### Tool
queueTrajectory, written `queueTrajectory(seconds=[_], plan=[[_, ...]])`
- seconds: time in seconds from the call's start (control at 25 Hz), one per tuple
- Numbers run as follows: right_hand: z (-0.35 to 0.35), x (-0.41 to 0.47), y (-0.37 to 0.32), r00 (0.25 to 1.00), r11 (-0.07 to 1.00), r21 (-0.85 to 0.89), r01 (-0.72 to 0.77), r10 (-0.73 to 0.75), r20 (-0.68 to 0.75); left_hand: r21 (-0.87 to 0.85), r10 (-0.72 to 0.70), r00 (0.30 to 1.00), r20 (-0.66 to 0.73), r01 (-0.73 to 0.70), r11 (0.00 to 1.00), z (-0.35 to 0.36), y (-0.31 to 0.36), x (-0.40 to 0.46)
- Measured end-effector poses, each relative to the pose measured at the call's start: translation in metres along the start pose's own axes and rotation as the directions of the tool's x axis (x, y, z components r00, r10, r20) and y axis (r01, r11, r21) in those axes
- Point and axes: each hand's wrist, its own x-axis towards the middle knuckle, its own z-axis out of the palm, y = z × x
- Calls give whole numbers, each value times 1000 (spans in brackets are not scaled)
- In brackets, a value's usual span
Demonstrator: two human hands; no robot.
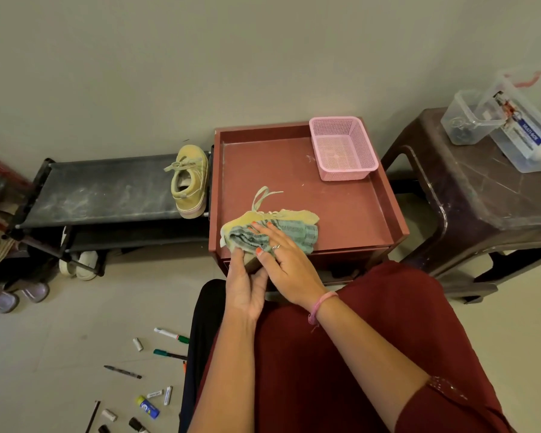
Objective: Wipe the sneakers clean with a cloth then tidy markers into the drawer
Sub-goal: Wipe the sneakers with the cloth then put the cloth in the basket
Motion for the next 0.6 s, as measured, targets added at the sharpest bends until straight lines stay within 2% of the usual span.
queueTrajectory(seconds=[0.16,0.28,0.4,0.48,0.6], plan=[[-11,25,18,996,991,-104,-89,90,10,-66,-9,1000,18,10,998,-1,0,9],[-21,49,24,979,960,-195,-198,185,-83,7,-4,995,95,3,1000,-3,1,19],[-18,72,10,905,911,-31,-411,404,-134,91,-11,991,134,-1,996,-4,0,30],[-4,66,-3,935,941,59,-335,339,-105,124,-5,991,132,-12,992,-6,0,37],[17,30,-24,994,995,-28,-97,96,-52,113,-16,983,180,-5,994,-10,3,39]])
